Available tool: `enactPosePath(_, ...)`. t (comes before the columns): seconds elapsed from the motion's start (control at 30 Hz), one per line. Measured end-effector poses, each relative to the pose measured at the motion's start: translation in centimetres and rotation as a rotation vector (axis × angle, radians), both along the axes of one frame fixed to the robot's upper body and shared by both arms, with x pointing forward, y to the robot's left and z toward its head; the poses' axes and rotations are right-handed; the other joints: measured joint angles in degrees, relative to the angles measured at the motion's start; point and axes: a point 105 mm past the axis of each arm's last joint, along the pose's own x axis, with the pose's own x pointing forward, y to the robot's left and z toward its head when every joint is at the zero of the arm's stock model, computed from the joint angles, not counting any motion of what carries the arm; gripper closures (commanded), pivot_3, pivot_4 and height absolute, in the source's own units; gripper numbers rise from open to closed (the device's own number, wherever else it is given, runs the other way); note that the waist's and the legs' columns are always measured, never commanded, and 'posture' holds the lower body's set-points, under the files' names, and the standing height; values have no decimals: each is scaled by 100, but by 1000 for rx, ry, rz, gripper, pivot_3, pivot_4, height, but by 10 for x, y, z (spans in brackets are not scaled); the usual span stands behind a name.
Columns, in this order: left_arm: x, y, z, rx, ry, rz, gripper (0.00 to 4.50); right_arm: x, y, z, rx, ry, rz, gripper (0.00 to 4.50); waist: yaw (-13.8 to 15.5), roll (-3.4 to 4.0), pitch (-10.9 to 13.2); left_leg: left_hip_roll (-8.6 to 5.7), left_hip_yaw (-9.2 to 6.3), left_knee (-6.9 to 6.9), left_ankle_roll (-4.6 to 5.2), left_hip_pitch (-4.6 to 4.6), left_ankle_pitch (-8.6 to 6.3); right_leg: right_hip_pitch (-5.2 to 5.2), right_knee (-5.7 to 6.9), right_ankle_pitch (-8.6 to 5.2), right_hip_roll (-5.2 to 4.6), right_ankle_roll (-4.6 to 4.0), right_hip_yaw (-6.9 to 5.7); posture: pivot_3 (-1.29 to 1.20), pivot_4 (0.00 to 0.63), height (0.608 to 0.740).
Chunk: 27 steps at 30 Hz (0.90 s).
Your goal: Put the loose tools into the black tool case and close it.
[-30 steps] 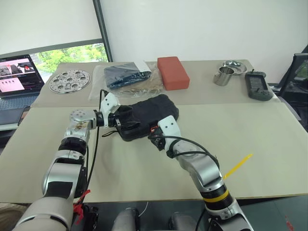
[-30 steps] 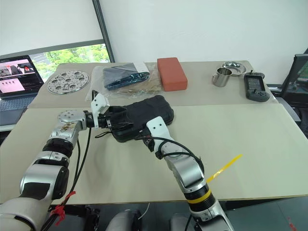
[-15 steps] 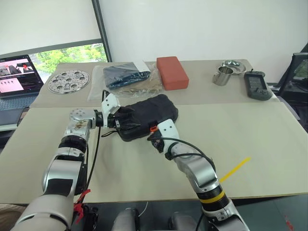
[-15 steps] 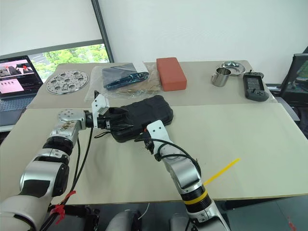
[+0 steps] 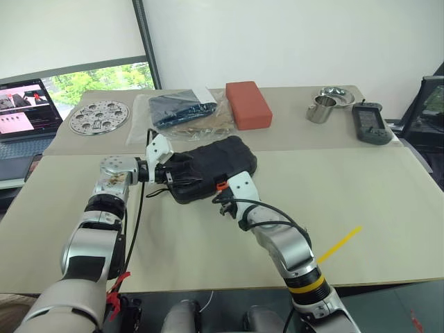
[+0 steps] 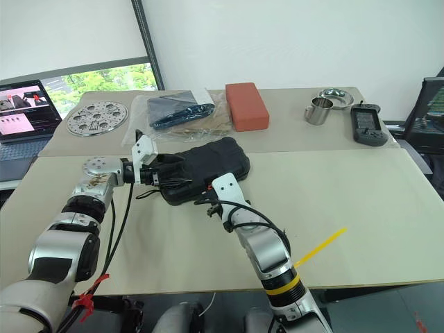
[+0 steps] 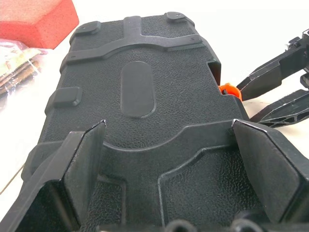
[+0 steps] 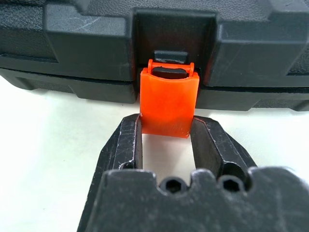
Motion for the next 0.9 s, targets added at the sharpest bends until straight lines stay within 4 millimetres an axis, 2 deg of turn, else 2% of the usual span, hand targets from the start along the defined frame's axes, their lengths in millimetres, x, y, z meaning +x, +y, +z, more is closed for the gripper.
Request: enactPosePath(0.9,1,1,0,-3,-3,7,0,-2,0,6,6,-14,19,3332,-13,-1,1,0,2,0,0,-7,0,-11,1,0,1,0,0,0,150,740)
